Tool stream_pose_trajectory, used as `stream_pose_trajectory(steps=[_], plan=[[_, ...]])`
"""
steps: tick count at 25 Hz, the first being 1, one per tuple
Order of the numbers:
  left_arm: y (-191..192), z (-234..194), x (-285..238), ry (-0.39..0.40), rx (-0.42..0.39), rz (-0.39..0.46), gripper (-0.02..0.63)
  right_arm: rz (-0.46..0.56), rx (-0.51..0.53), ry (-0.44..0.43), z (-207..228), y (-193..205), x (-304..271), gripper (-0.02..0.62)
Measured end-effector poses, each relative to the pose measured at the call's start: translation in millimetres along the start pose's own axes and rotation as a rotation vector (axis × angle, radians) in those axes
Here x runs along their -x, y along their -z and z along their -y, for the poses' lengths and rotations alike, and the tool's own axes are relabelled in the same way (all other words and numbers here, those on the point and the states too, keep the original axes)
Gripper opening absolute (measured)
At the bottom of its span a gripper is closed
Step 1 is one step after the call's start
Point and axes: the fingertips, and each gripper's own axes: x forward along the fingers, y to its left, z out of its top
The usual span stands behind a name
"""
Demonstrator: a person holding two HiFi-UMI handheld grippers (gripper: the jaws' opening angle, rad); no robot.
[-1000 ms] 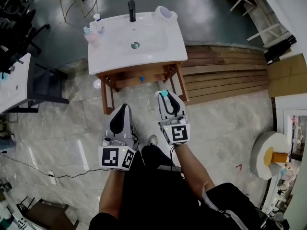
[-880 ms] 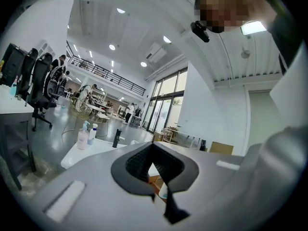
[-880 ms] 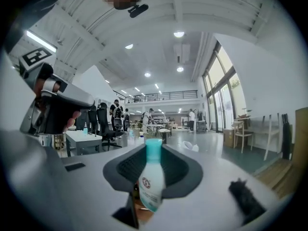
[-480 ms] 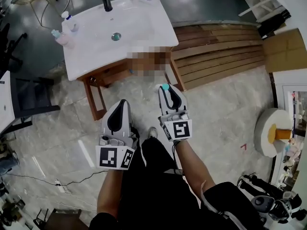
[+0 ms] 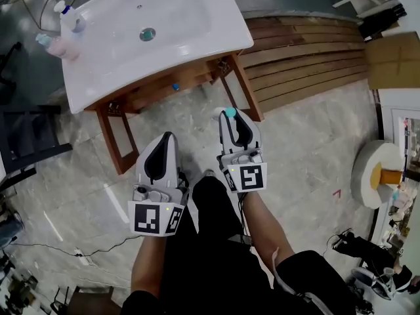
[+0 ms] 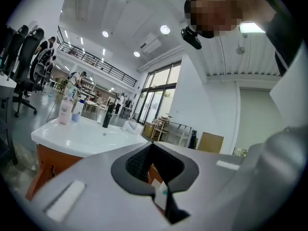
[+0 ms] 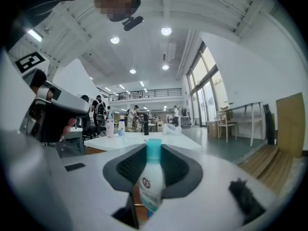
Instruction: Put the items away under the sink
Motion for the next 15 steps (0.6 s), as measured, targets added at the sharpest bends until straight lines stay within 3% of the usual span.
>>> stream_pose_trajectory(steps=[15], plan=[[120.9, -42.0, -59.8, 0.056, -0.021, -0.001, 0.006, 0.021, -0.005, 0.023, 19.3, 119.5, -38.2, 0.104]])
